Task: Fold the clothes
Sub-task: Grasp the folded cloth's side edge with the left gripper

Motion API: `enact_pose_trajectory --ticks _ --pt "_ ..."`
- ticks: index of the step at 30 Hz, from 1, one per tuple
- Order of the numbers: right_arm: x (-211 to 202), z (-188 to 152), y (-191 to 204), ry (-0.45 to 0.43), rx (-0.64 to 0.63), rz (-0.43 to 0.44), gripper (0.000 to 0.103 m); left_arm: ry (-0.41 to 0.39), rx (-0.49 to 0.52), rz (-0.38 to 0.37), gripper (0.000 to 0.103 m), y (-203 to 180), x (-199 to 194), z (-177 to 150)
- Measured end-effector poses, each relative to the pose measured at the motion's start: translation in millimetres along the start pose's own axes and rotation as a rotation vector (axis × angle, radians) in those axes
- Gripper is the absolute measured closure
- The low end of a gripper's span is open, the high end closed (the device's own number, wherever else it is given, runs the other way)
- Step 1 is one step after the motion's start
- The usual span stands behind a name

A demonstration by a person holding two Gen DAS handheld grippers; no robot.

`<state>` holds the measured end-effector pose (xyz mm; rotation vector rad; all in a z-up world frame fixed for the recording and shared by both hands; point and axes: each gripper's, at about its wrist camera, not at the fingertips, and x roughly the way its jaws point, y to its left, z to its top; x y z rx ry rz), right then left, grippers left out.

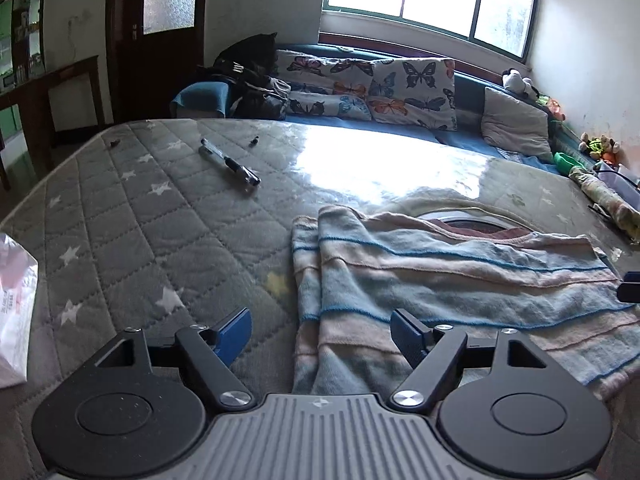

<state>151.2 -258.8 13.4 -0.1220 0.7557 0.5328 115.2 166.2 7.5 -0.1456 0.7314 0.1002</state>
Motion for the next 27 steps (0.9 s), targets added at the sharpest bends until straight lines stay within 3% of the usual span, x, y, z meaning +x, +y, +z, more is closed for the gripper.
enact_pose_trajectory --ticks 6,11,19,23,27 --pt "1.0 1.7 12.8 0.000 -0.027 0.001 0.055 0.000 -0.008 -0.014 0.025 2.5 -4.1 -2.6" --pt "0.5 -0.8 10.9 0.010 -0.025 -0.021 0.055 0.018 -0.021 -0.058 0.045 1.1 -3.9 -4.8" --pt "-5.2 4.0 29.1 -0.003 -0.069 0.027 0.055 0.045 -0.064 -0.078 0.054 3.5 -1.5 -6.8" --pt "-4.9 13.4 46.0 -0.009 -0.101 0.075 0.055 0.041 -0.100 -0.102 0.074 7.5 -2.3 -7.0" --pt "-2.2 25.2 61.9 -0.012 -0.129 0.110 0.056 0.023 -0.119 -0.108 0.087 9.3 -6.2 -7.4"
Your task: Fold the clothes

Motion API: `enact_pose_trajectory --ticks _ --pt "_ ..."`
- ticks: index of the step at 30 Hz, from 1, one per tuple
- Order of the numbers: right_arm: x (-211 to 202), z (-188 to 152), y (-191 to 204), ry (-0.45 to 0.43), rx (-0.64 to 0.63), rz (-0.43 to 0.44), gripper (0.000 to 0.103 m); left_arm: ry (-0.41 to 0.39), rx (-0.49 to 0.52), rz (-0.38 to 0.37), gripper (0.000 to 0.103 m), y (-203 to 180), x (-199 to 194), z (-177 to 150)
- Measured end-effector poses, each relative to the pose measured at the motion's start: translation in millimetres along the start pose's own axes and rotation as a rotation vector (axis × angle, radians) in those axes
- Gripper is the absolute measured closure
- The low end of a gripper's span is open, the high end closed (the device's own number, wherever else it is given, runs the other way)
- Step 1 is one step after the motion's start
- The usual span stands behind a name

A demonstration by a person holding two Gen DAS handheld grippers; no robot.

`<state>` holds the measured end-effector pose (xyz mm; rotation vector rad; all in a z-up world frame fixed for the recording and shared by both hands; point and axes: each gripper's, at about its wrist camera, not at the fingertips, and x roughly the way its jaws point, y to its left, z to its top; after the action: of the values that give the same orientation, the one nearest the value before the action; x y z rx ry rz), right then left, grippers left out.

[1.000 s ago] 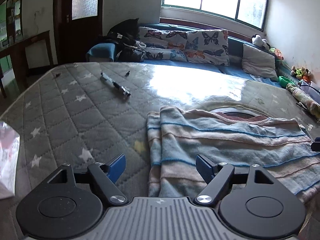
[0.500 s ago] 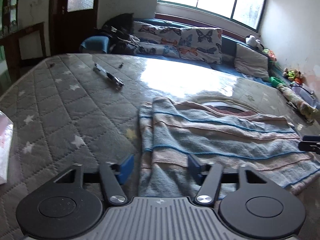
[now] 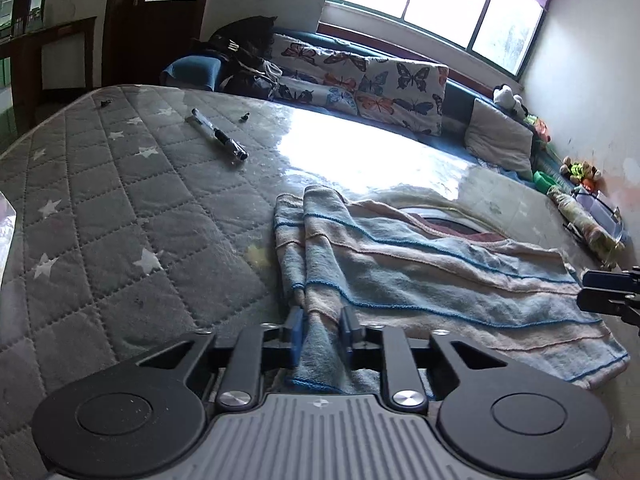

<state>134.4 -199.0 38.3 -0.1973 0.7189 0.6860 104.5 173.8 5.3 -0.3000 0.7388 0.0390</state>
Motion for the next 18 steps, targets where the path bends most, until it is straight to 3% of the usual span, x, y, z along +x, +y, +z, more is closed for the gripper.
enact_pose_trajectory --ticks 4,11,18 --pt "5.5 12.3 10.0 -0.003 -0.005 0.030 0.056 -0.032 -0.015 -0.006 0.092 -3.0 -9.3 2.5" --pt "21.1 37.3 19.4 0.000 0.054 0.127 0.057 -0.102 0.067 -0.024 0.094 -38.9 -26.4 3.0" --pt "55.2 65.3 36.4 0.029 0.156 0.288 0.056 -0.121 0.120 -0.035 0.095 -70.0 -27.4 0.2"
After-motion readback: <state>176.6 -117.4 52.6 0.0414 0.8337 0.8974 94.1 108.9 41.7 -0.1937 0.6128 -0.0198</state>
